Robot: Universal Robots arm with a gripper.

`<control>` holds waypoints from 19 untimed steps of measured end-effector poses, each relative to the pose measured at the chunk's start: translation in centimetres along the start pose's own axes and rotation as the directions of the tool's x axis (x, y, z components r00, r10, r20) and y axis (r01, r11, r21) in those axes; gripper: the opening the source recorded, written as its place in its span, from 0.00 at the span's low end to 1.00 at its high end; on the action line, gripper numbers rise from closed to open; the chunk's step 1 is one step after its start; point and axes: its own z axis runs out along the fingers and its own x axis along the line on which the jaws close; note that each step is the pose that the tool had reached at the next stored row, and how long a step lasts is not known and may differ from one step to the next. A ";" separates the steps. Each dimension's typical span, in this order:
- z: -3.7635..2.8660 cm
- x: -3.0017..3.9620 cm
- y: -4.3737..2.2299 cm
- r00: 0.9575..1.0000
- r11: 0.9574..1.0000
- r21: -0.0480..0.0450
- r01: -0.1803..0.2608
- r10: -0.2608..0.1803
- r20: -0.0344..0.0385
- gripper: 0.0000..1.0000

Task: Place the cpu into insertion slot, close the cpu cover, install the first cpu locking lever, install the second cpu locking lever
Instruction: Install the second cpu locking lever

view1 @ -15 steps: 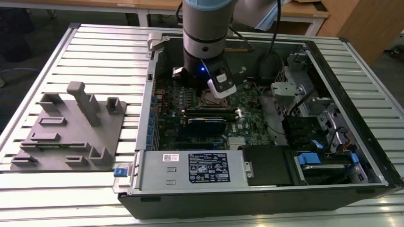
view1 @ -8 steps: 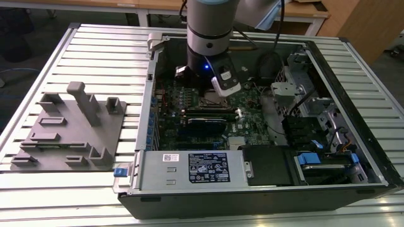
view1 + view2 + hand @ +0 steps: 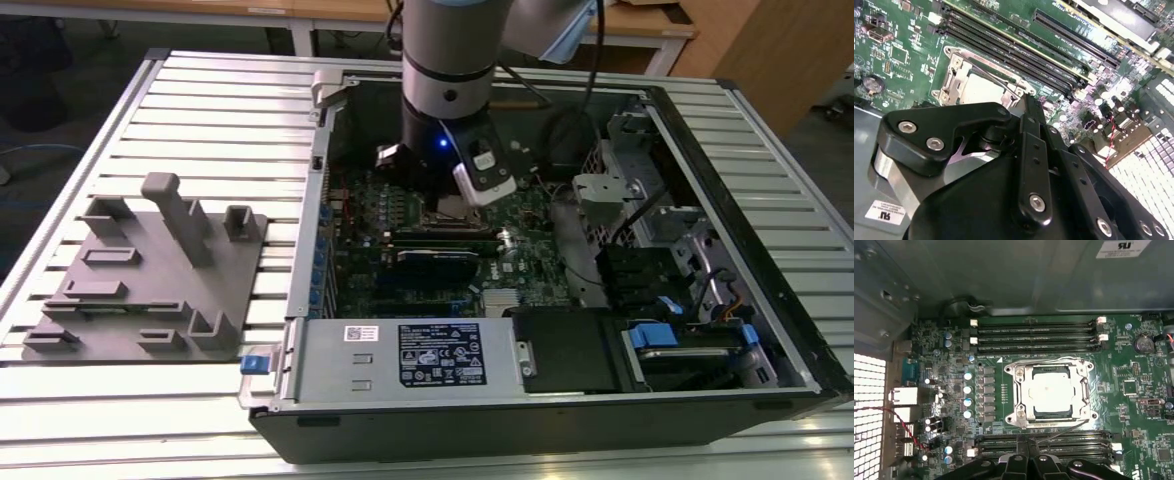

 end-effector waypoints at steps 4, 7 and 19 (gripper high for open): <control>0.30 -0.36 0.00 1.000 1.000 0.005 -0.001 0.001 0.000 0.10; 0.54 -0.56 -0.02 1.000 1.000 0.007 -0.002 0.002 0.001 0.10; 1.40 -0.28 -0.15 1.000 1.000 0.007 -0.002 0.002 0.001 0.10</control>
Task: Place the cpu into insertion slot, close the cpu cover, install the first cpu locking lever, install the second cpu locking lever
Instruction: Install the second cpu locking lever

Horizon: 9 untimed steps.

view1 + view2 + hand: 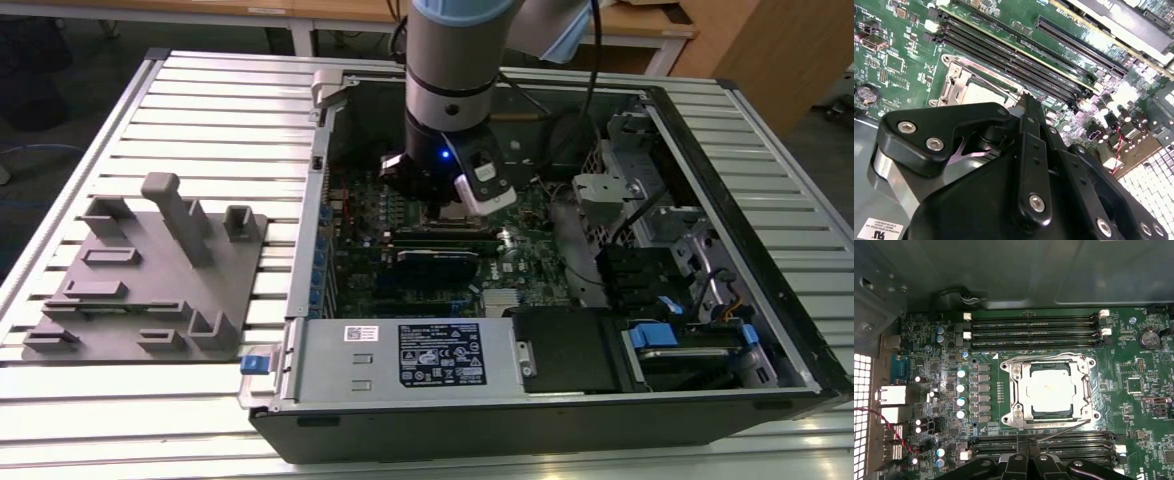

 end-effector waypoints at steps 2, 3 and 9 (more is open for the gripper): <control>0.27 0.06 -0.05 1.000 1.000 0.000 0.000 0.000 0.000 0.10; 0.44 0.10 -0.07 1.000 1.000 0.000 0.000 0.000 0.000 0.10; 1.31 0.33 -0.21 1.000 1.000 0.000 0.000 0.000 -0.003 0.10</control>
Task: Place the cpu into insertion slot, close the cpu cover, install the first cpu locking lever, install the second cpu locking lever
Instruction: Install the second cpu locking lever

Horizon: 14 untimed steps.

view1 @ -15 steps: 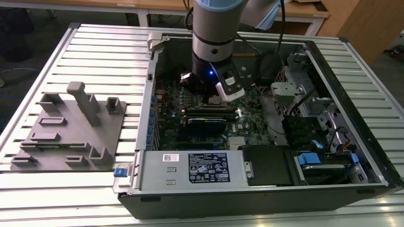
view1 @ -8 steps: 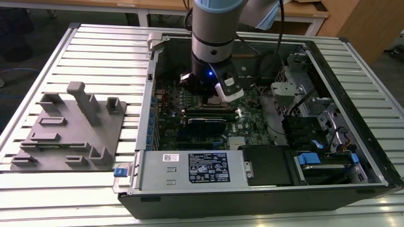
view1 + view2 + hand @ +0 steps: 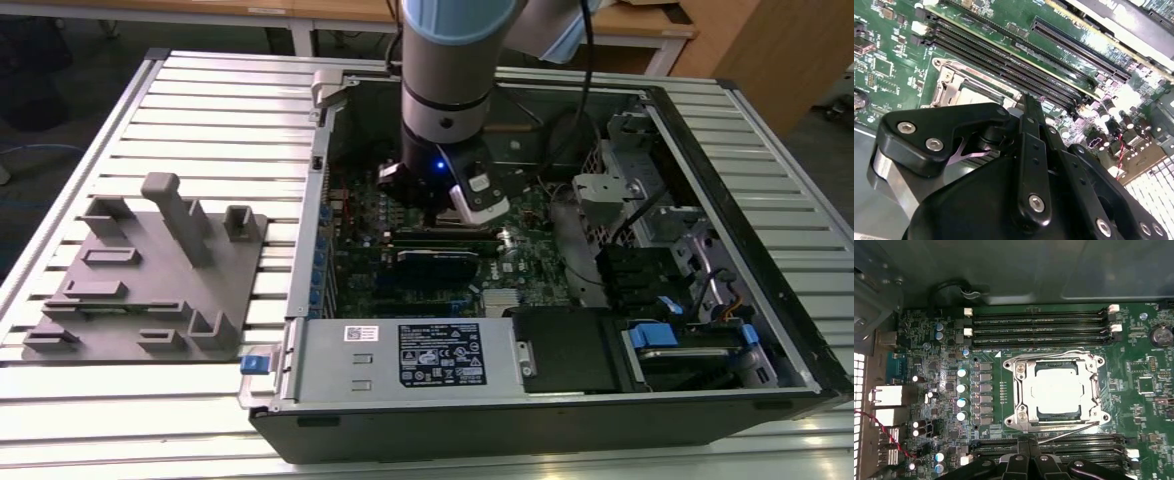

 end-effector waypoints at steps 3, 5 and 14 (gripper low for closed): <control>0.34 0.28 -0.07 1.000 1.000 0.000 0.000 0.000 -0.001 0.10; 0.49 0.53 -0.11 1.000 1.000 0.000 0.000 0.000 -0.001 0.10; 1.03 0.76 -0.19 1.000 1.000 -0.017 -0.001 0.001 -0.007 0.10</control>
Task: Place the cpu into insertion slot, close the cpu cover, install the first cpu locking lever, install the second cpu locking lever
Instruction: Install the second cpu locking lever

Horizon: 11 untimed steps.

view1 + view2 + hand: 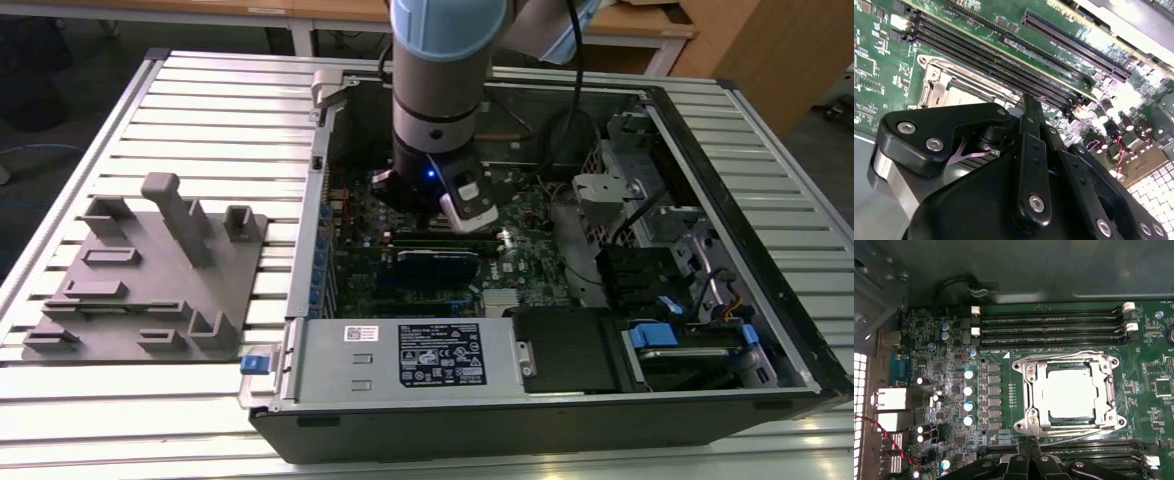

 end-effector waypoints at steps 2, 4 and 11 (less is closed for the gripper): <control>0.04 0.00 -0.01 1.000 1.000 -0.014 -0.001 0.001 -0.003 0.10; 0.11 0.00 -0.04 1.000 1.000 -0.028 -0.001 0.001 -0.005 0.10; 0.47 0.01 -0.36 1.000 0.999 -0.045 -0.002 0.001 -0.006 0.10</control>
